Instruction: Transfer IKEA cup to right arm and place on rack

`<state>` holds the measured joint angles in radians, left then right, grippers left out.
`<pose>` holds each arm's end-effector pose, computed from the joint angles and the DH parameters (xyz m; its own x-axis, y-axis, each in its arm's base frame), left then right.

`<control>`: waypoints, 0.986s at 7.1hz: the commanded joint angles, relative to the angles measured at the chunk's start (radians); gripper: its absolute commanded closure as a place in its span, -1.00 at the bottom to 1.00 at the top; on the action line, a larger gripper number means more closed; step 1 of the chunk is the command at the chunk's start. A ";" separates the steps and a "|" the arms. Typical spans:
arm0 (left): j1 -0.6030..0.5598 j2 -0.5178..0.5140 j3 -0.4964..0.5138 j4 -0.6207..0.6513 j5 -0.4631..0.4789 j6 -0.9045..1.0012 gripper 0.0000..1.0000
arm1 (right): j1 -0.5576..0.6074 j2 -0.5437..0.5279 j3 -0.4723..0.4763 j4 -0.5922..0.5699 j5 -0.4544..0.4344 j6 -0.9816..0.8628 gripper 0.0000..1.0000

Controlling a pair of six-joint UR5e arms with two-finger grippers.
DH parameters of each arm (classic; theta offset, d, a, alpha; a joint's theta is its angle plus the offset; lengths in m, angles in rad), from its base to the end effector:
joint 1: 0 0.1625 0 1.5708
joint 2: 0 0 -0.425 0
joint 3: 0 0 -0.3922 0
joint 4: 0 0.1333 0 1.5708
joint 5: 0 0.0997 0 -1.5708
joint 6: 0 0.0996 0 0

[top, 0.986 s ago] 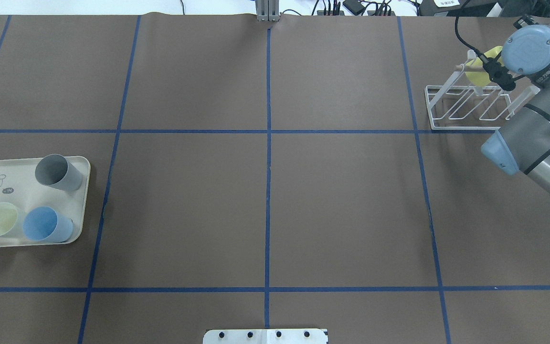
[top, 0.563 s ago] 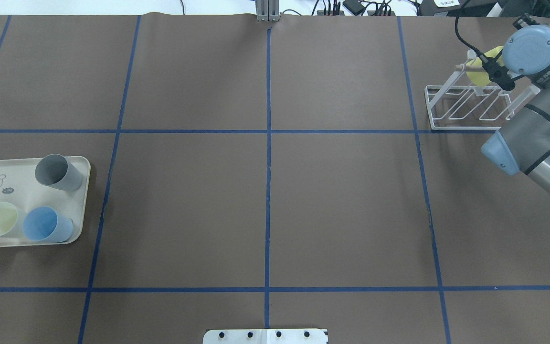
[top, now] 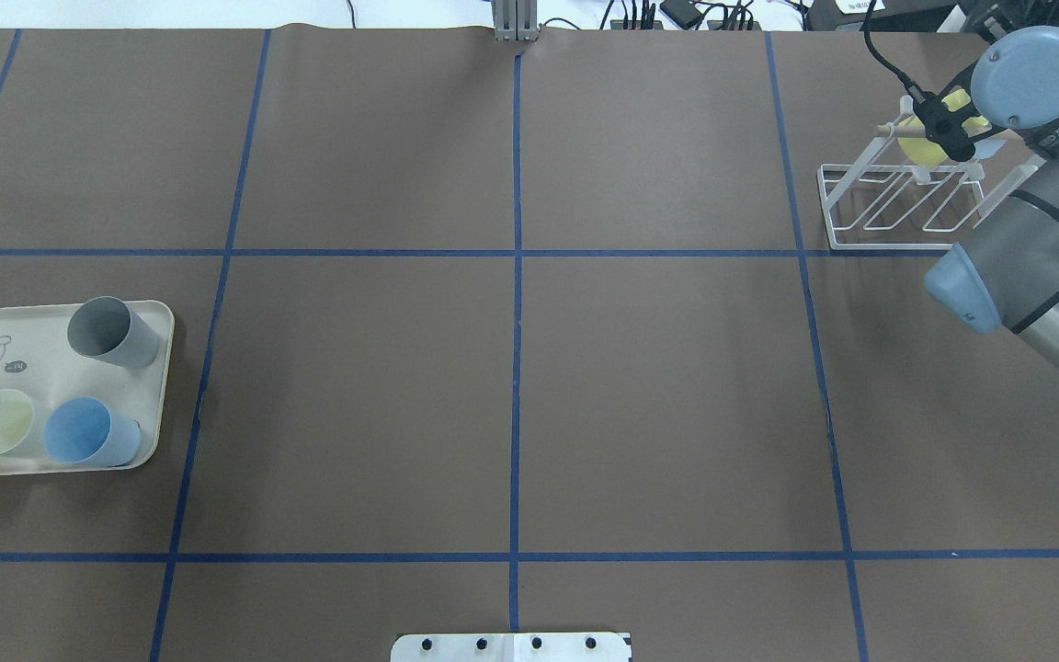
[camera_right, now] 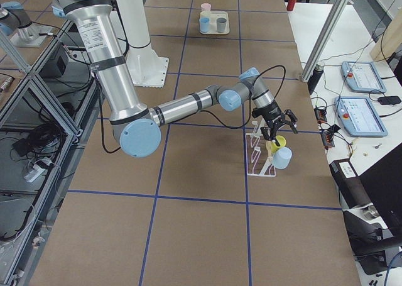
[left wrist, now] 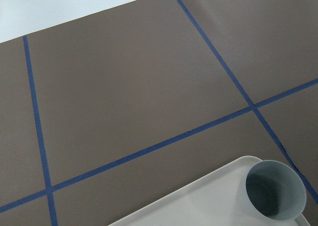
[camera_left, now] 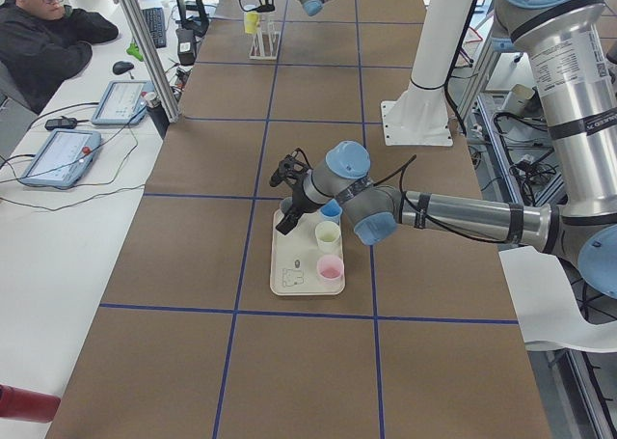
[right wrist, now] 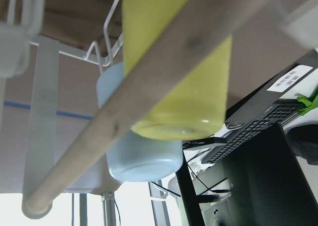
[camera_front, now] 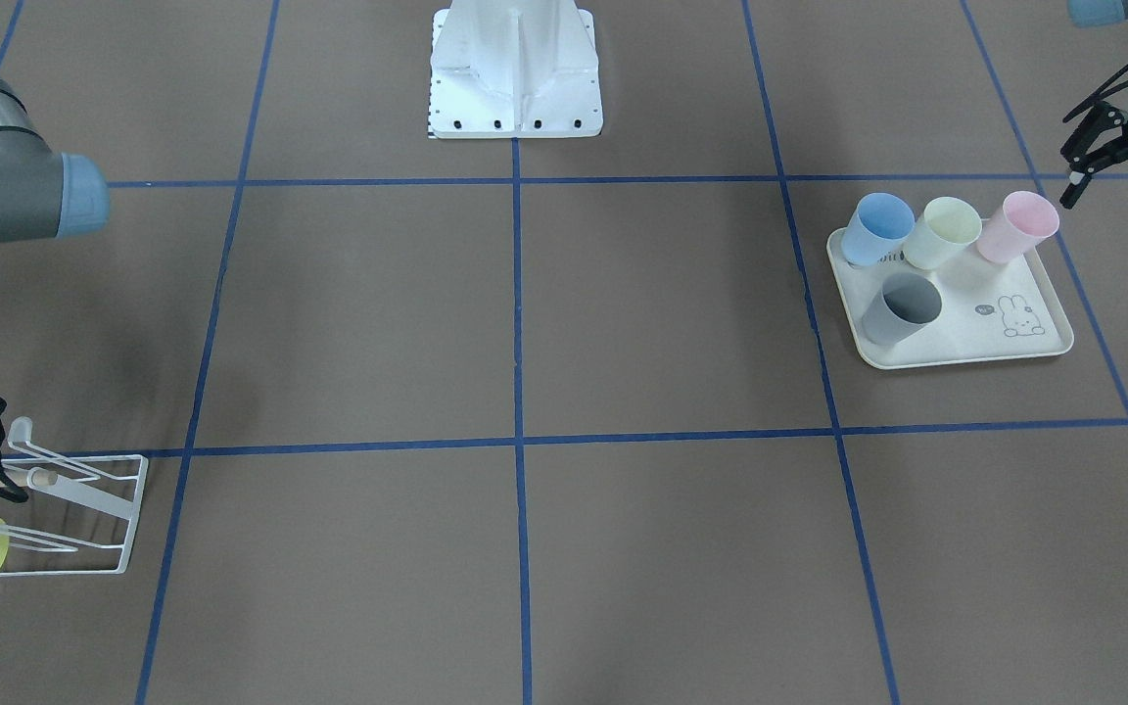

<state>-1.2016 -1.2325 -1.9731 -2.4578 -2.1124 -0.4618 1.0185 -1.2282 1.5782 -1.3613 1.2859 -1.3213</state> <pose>0.0599 -0.3819 0.5067 0.6733 0.3858 -0.6308 0.1009 0.7971 0.5953 -0.2018 -0.6349 0.4564 -0.2098 -0.7921 -0.5731 0.9773 -0.1867 -0.0998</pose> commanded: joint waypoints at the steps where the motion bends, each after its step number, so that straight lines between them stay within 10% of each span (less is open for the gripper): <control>1: -0.003 0.010 -0.006 0.000 -0.011 -0.001 -1.00 | 0.000 -0.016 0.121 -0.006 0.233 0.225 -0.96; 7: 0.043 -0.018 0.025 -0.070 0.003 -0.188 -1.00 | -0.108 -0.033 0.343 0.005 0.688 1.130 -0.98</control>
<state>-1.1797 -1.2366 -1.9490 -2.5279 -2.1111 -0.5863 0.9636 -1.2652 1.8753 -1.3576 1.9138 -0.3811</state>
